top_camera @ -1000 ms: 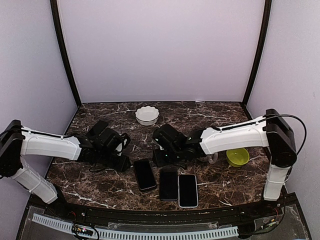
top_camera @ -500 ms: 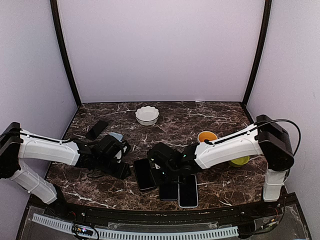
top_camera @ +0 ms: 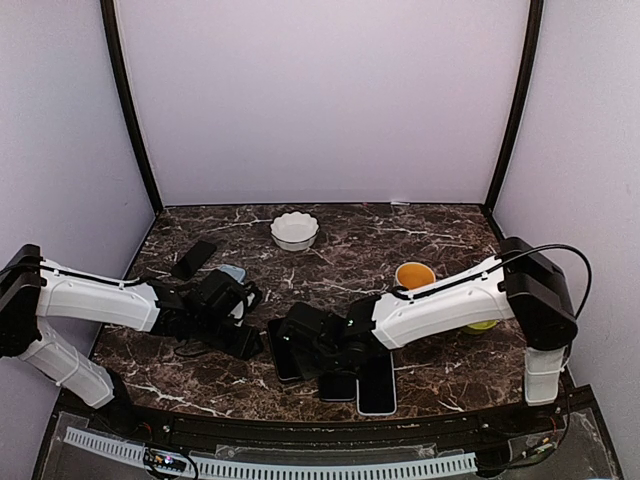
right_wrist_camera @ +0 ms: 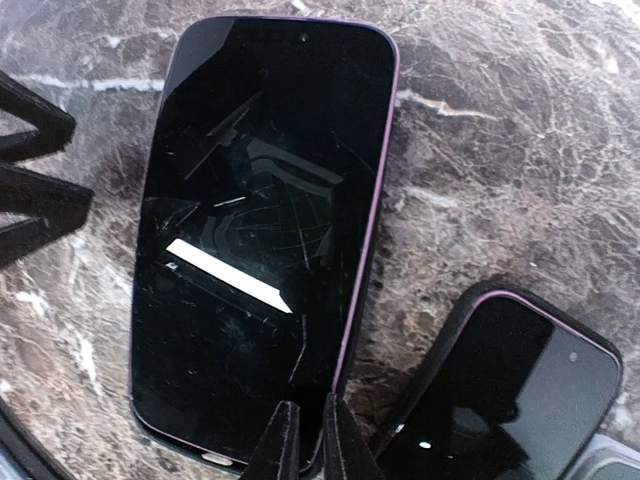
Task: Put the phone into the phone case
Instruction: Adjust the phone and the phone case.
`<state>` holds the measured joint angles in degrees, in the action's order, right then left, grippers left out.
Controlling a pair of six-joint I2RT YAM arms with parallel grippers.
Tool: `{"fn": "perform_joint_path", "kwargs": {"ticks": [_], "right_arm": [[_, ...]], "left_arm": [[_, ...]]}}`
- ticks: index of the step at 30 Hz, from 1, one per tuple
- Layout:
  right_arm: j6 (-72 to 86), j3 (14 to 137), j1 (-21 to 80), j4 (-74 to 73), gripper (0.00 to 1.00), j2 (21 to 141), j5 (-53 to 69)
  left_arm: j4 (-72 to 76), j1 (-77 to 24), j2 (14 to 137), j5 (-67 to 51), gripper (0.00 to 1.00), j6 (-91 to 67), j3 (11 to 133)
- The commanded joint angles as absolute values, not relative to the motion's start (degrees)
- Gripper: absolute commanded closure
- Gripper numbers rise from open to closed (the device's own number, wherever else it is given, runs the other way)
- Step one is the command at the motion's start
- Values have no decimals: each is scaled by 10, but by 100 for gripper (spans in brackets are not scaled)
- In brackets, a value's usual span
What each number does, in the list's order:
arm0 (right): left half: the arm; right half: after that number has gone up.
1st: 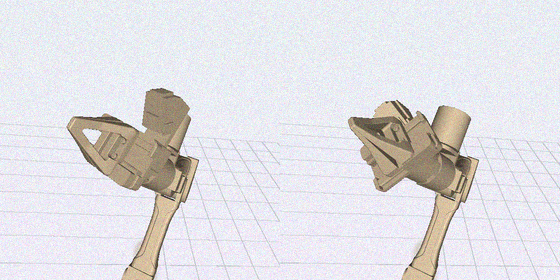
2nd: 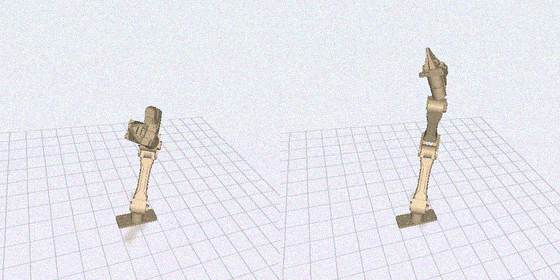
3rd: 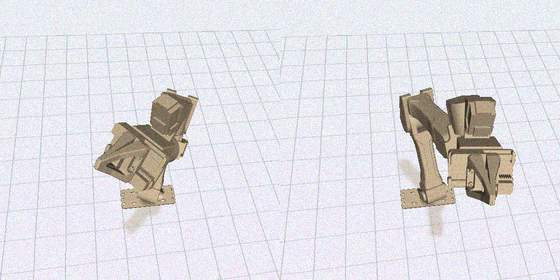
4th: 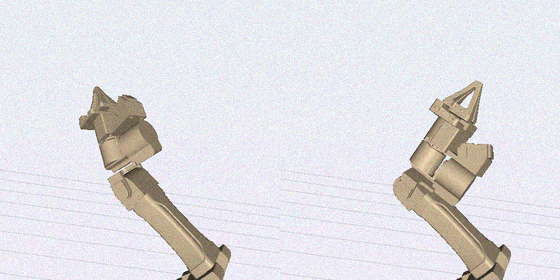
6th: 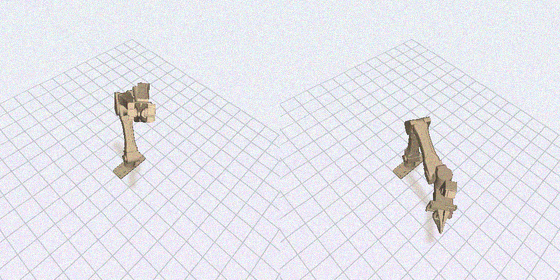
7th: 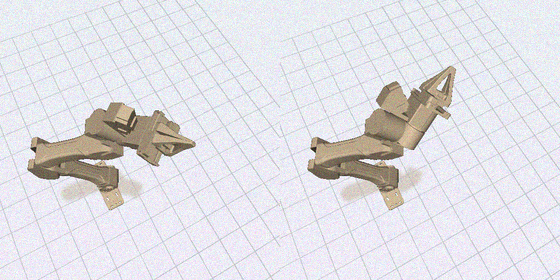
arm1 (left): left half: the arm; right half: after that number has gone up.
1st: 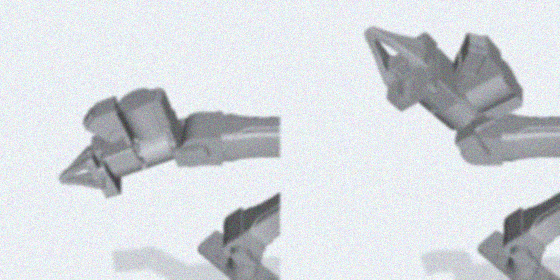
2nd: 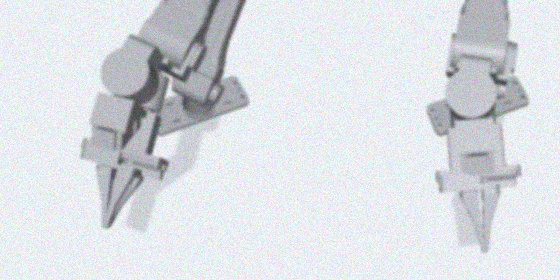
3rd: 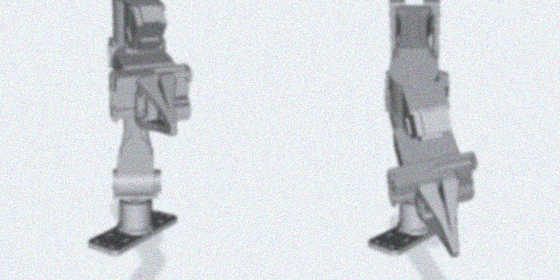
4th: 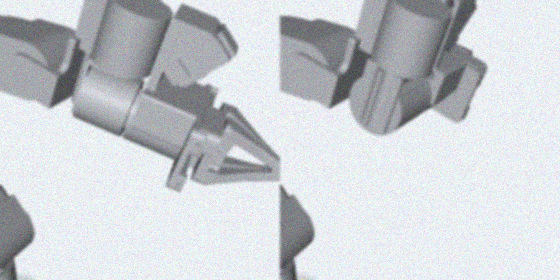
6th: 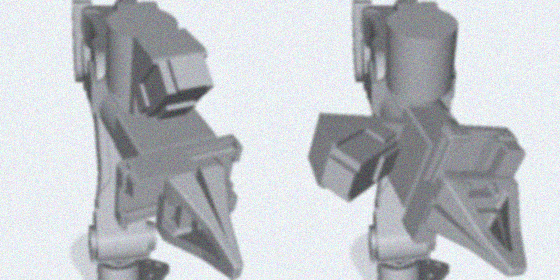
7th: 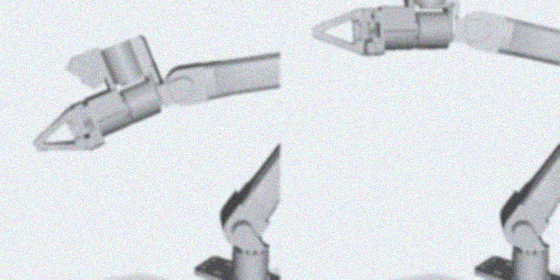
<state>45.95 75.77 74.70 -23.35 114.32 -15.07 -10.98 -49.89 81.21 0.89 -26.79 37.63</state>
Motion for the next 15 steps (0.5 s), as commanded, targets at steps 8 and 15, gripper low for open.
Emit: {"fn": "perform_joint_path", "kwargs": {"ticks": [8, 15], "right_arm": [[350, 802, 792, -200, 87, 1137, -163], [355, 818, 794, -202, 89, 1195, -136]], "left_arm": [[-125, -492, 762, 34, 56, -260, 370], [-140, -464, 751, 19, 56, -256, 370]]}}
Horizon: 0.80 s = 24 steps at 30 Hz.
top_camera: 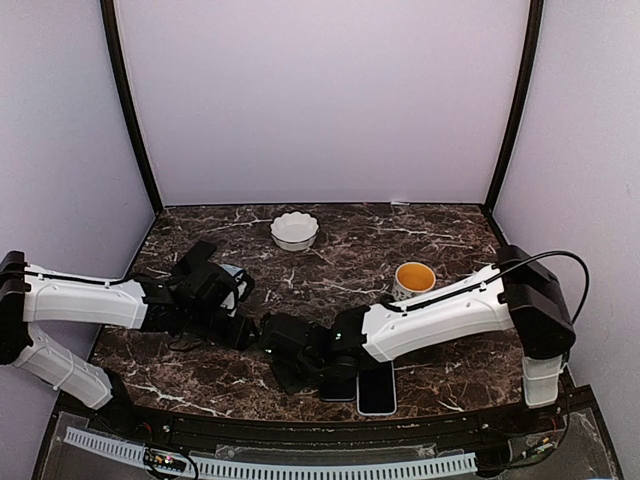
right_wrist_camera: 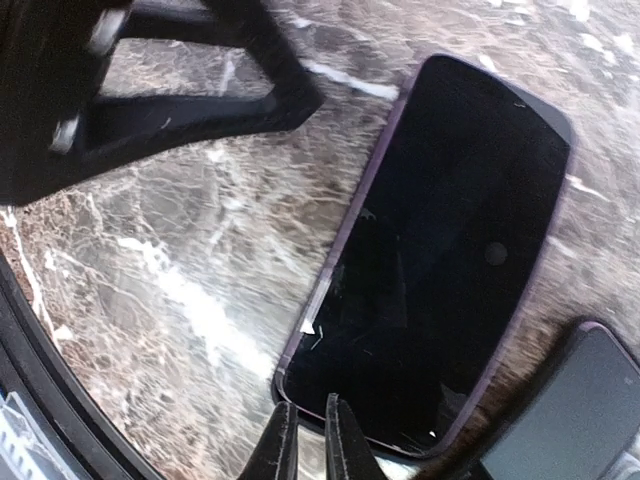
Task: Put the phone into the phone case
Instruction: Adjust the phone and the phone case.
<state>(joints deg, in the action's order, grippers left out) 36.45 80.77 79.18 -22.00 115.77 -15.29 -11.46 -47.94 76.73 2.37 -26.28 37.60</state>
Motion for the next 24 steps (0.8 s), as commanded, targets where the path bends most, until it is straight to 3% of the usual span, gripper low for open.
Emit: {"fn": "perform_joint_path", "kwargs": {"ticks": [1, 8, 12, 14, 15, 19, 20, 24], "right_arm": [[356, 818, 794, -206, 90, 1202, -135], [405, 790, 794, -268, 95, 1218, -155], [393, 819, 794, -308, 94, 1208, -186], [379, 846, 793, -318, 79, 1193, -211], [373, 863, 793, -320, 66, 1185, -226], [363, 900, 791, -323, 7, 1162, -285], [367, 904, 789, -322, 2, 1161, -298], [404, 929, 774, -341, 2, 1188, -299]], "left_arm": [[-145, -461, 749, 17, 56, -254, 373], [-180, -448, 708, 27, 56, -241, 391], [-200, -435, 695, 25, 56, -225, 417], [-209, -432, 695, 16, 56, -210, 455], [-213, -430, 699, 16, 56, -196, 467], [-239, -425, 722, 50, 54, -159, 548], [-241, -422, 725, 72, 50, -155, 573], [-222, -408, 735, 112, 34, -134, 623]]}}
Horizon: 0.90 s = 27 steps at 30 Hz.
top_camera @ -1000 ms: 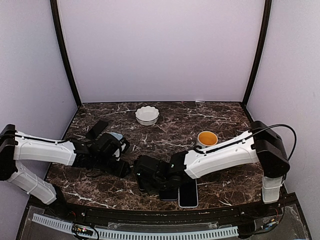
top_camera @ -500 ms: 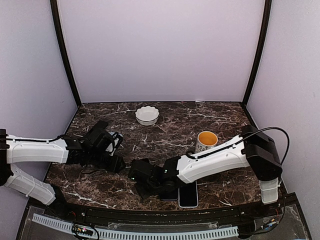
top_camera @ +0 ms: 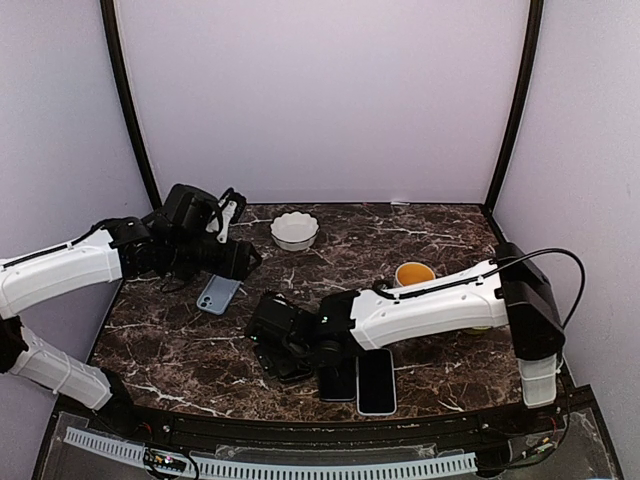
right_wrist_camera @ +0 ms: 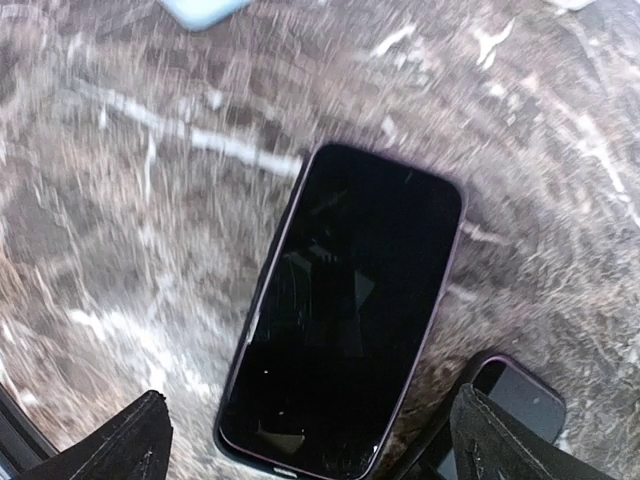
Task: Put the phone into the phone case
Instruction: Adjust the phone and the phone case, then pick up the phone with the phone case at the center of the board.
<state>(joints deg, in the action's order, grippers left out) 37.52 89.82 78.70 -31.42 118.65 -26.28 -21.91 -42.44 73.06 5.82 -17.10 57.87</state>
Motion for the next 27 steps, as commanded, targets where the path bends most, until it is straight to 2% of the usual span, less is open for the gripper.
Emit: {"fn": "perform_joint_path", "kwargs": {"ticks": [1, 17, 27], "right_arm": [[412, 936, 769, -347, 1, 1199, -291], [449, 1017, 760, -410, 2, 1328, -232], [455, 984, 764, -402, 23, 1317, -218]], "left_arm": [[-215, -406, 736, 116, 33, -126, 627], [-163, -389, 691, 160, 30, -68, 576], [-166, -389, 697, 152, 30, -66, 577]]}}
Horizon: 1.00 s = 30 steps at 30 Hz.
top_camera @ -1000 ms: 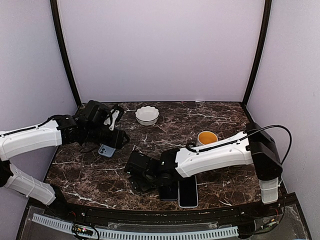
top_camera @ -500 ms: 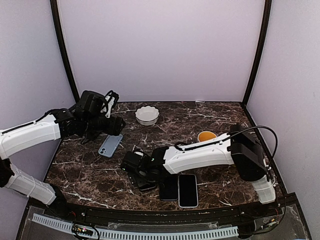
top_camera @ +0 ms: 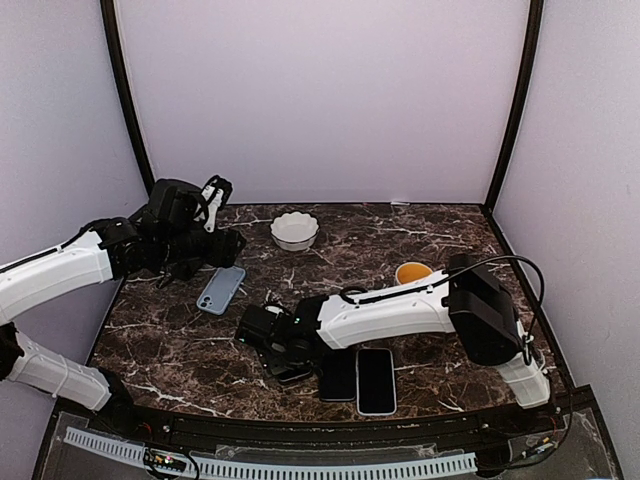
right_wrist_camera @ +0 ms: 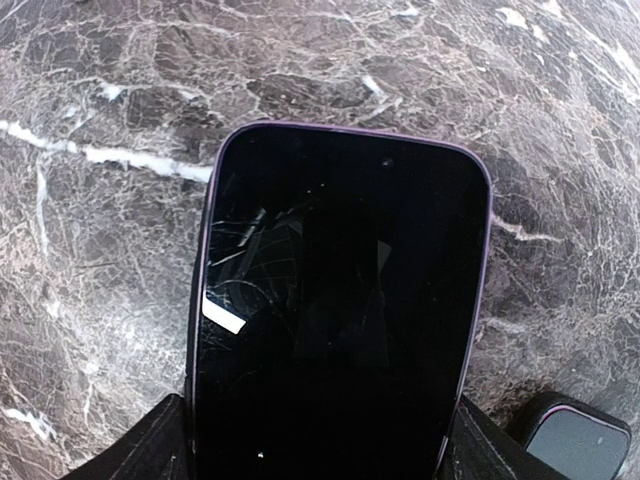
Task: Put the phone into the phone case
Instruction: Pick up the phone with the phone case at the center of the board.
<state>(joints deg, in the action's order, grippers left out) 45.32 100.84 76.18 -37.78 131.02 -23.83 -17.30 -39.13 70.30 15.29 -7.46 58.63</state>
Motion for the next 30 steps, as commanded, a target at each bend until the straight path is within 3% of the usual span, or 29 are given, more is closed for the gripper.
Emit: {"fn": "perform_joint_path", "kwargs": {"ticks": [1, 9, 16, 20, 22, 24, 26, 30], "right_arm": [[455, 983, 763, -401, 26, 1316, -218], [450, 951, 765, -361, 54, 1269, -243], [418, 807, 787, -175, 74, 1140, -324], [404, 742, 799, -96, 77, 1074, -392], [384, 715, 807, -64, 78, 1040, -434], [347, 686, 819, -18, 76, 1001, -471], [308, 662, 831, 32, 75, 973, -503], [237, 622, 852, 121, 75, 932, -562]], "left_arm": [[-166, -389, 698, 152, 30, -66, 577], [-167, -389, 705, 149, 30, -65, 577], [-164, -389, 707, 132, 31, -61, 576], [-145, -390, 695, 61, 31, -65, 569], [-103, -391, 673, -33, 30, -92, 546], [-33, -398, 645, -173, 25, -136, 516], [65, -413, 616, -233, 18, -180, 488], [140, -445, 574, -201, 12, -250, 452]]}}
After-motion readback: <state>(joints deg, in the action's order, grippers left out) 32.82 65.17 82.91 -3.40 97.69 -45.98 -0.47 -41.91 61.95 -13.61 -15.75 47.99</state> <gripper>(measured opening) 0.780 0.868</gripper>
